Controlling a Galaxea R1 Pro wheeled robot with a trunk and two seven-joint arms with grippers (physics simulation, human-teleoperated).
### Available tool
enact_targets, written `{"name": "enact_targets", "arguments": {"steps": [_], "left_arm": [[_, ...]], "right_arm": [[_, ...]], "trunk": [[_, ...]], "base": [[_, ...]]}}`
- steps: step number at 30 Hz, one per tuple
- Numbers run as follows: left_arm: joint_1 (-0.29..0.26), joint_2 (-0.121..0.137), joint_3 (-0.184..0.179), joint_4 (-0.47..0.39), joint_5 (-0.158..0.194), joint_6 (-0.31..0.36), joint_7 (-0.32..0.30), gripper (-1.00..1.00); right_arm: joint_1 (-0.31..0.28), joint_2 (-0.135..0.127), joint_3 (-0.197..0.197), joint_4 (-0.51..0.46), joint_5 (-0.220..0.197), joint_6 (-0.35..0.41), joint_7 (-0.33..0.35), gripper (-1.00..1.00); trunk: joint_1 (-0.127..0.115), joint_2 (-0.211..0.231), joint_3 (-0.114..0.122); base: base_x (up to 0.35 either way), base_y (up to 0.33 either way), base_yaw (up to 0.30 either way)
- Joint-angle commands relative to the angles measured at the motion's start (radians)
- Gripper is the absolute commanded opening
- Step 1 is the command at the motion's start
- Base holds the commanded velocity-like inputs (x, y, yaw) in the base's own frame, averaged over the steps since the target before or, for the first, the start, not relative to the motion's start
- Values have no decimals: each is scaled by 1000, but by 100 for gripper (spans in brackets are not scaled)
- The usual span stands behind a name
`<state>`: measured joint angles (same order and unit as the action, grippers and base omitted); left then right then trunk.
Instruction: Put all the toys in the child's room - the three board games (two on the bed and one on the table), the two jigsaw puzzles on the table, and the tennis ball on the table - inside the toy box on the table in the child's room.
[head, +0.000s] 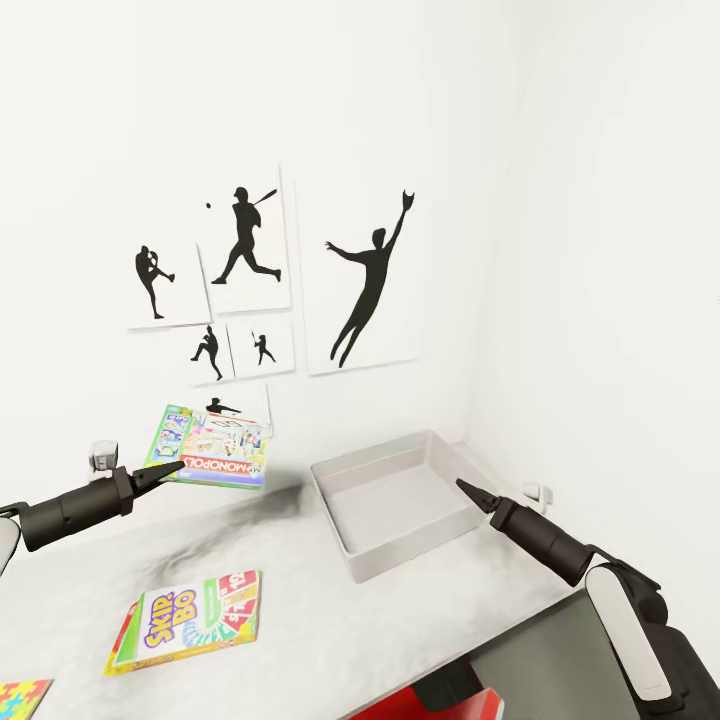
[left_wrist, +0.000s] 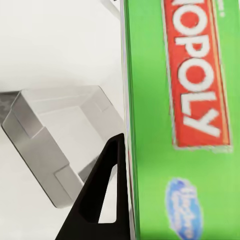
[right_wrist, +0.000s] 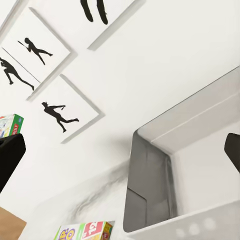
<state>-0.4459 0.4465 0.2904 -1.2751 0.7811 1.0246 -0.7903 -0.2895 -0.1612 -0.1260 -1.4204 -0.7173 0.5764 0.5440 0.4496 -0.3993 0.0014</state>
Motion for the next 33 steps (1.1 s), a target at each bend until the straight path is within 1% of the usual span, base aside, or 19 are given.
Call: {"name": "enact_targets", "arguments": {"steps": [1,19,24,26,30,33], "left_arm": [[0,0,1,0,-3,3,-6,-100],[0,-1,-4,0,-2,3,-5,-100],[0,-16,-8,-2,-2,3,0,-100],[-1,-26,-18,-3,-3,3,6,-100],[-10,-32,-25,-2,-3,5,12,-100],[-15,-38,-39,-3,0,6,37,-100]], "right_arm": [[0,0,-1,0,-7,8,1,100],[0,-3,-3,0,-7,8,1,100],[0,-13,-3,-1,-9,9,2,100],[0,-15,-5,-1,-11,9,6,100],[0,-17,-22,-2,-9,11,8,100],[0,-18,-42,-3,-6,12,8,100]], "trunk": [[0,-1,0],[0,-1,0],[0,-1,0],[0,-1,0],[0,-1,0],[0,-1,0]], "base": [[0,0,-3],[0,0,0],[0,0,0],[0,0,0],[0,0,0],[0,0,0]]}}
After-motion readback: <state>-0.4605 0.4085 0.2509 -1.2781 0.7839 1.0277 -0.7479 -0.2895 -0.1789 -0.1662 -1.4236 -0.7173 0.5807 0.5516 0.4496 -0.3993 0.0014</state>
